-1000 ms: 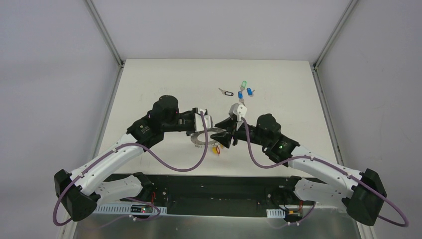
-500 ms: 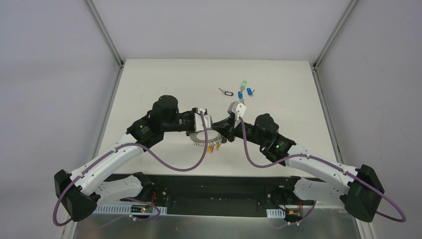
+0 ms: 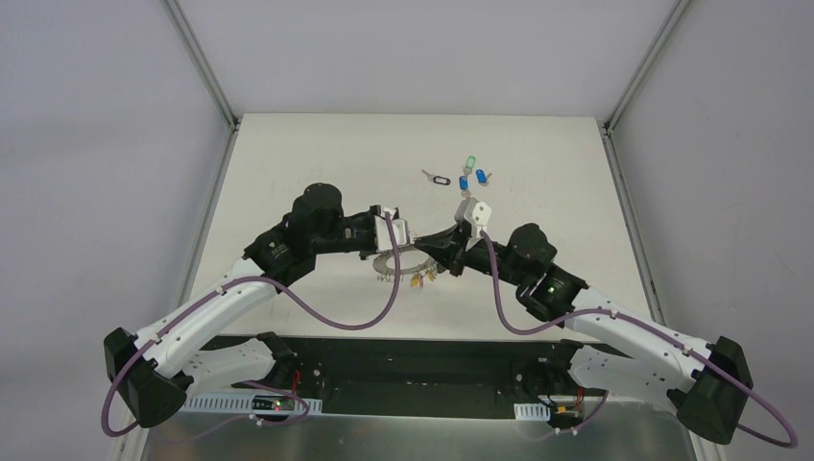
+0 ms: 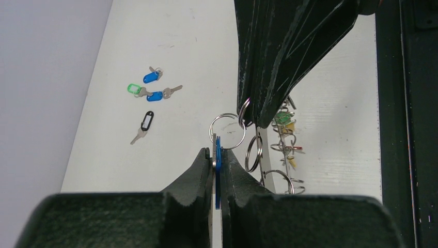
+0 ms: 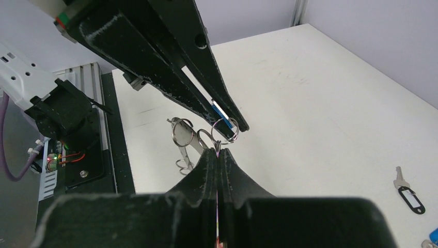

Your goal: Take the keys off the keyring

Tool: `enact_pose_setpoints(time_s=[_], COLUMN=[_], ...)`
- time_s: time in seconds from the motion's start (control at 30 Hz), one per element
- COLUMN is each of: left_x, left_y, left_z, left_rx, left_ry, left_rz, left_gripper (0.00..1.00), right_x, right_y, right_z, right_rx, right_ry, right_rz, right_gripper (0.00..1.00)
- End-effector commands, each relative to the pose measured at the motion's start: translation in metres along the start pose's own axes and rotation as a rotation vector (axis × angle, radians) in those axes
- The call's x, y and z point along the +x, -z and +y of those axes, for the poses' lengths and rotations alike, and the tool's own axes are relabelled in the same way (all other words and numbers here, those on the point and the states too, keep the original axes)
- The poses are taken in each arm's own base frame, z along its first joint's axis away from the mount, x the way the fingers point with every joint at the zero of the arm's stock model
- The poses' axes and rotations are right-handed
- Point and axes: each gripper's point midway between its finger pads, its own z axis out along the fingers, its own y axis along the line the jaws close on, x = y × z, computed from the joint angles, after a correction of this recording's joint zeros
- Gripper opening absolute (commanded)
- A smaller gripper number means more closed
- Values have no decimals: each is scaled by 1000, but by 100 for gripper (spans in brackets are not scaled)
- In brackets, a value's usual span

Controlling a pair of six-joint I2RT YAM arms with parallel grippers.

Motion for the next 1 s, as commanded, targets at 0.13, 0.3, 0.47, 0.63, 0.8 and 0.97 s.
enact_pose_setpoints(time_s=[0.13,0.3,0.47,0.63,0.8,0.97], left_x=[-11,-11,-7,-5,-4,-4], left_y=[1,-2,-6,-7,-8,-7], left_z=[11,3,-1,-4,-6,-5], left_rx=[-39,4,34,51,64,56], left_ry=[-20,-25,-21,-19,-24,-27], left_rz=[-35,-48,-41,-35,-35,-31], left_gripper=[0,0,0,0,0,0], right_x=[-40,-51,-60,-65,-72,-74], right_y=[6,3,1,2,5,4], right_z=[11,14,15,12,8,11], right_rx=[-56,-72,-84,-66,-44,-60], right_ry=[13,0,-12,-15,-20,-36], right_rz=[-131,-164,-199,-217,-240,-243], right_gripper=[0,0,0,0,0,0])
